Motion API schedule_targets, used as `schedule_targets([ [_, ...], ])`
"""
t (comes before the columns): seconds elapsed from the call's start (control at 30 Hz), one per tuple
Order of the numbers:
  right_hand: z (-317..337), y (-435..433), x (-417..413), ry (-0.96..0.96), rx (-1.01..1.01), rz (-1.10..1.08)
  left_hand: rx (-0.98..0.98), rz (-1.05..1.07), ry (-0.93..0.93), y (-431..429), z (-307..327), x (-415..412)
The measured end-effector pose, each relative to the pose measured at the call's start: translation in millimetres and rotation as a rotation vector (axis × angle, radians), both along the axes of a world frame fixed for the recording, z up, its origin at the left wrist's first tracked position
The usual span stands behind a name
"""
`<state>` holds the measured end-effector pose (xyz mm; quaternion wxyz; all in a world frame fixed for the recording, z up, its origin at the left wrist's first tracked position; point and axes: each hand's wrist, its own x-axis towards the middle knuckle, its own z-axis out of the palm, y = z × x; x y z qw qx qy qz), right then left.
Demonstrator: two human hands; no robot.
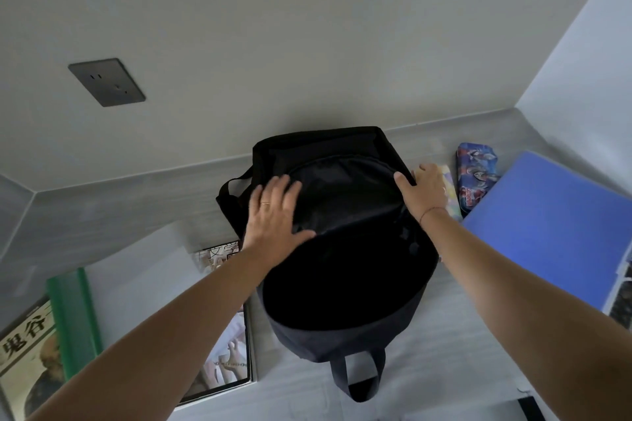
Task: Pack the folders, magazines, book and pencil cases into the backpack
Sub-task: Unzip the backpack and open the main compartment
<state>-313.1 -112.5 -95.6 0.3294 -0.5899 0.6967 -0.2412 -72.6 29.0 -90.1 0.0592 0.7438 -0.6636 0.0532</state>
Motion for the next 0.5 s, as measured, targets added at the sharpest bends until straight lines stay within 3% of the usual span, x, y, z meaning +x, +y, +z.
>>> schedule_targets([
  [0.1, 10, 35, 13, 0.142, -0.414, 0.253, 0.116, -0.205, -0.259, 0, -10, -13],
  [0.23, -13, 53, 26, 0.63, -0.295, 0.826, 0.319, -0.142, -0.408, -9, -16, -20],
  [0.33, -22, 37, 24, 0.796, -0.329, 0.788, 0.273, -0.081, -0.314, -17, -10, -16],
  [0.43, -6, 14, 23, 0.623, -0.434, 0.621, 0.108, -0.047, -0.115, -27, 13, -10],
  [0.5, 9, 1, 27, 0.511, -0.453, 0.489, 0.058, 0.029, 0.138, -37, 34, -6],
])
